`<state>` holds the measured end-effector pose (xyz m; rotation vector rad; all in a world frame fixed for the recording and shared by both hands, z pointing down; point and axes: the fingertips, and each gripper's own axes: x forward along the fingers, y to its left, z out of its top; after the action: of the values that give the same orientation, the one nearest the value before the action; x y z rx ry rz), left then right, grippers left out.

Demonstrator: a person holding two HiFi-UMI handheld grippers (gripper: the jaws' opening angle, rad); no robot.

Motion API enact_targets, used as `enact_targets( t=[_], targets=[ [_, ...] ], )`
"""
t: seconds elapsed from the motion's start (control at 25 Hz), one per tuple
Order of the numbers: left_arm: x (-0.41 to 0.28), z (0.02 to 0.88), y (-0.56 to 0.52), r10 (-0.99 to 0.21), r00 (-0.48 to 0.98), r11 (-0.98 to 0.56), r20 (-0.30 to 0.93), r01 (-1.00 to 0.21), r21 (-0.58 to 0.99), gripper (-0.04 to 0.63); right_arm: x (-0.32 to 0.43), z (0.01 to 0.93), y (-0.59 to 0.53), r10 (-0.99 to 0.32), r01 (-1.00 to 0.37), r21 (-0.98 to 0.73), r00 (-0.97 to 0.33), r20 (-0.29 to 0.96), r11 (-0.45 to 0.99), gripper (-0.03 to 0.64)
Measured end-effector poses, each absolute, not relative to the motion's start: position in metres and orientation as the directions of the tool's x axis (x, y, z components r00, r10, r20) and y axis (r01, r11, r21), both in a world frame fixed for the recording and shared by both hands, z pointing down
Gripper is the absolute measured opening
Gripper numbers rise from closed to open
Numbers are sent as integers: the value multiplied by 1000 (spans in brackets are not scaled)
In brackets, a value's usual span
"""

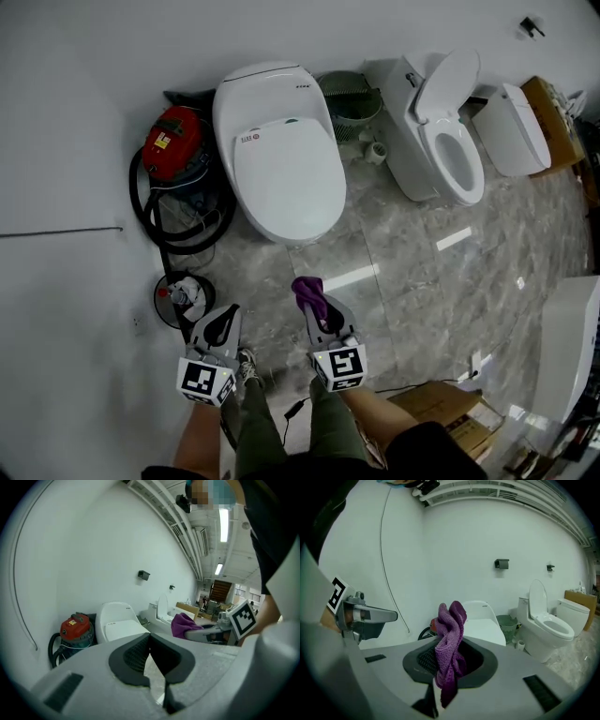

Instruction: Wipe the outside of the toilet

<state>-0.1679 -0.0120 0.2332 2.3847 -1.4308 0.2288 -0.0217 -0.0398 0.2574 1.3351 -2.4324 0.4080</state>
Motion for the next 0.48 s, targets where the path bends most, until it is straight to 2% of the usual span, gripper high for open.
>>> enact_targets(
  t=[0.24,0.48],
  targets=[
    [-161,322,-37,-847,445,-392,291,-892,224,0,-36,356,-68,-753,-841,-97,-524,398,533,66],
    [-162,413,-57,-848,462,-421,258,-885,201,0,-57,455,-89,-758,-829,-101,-547,355,551,66]
  ],
)
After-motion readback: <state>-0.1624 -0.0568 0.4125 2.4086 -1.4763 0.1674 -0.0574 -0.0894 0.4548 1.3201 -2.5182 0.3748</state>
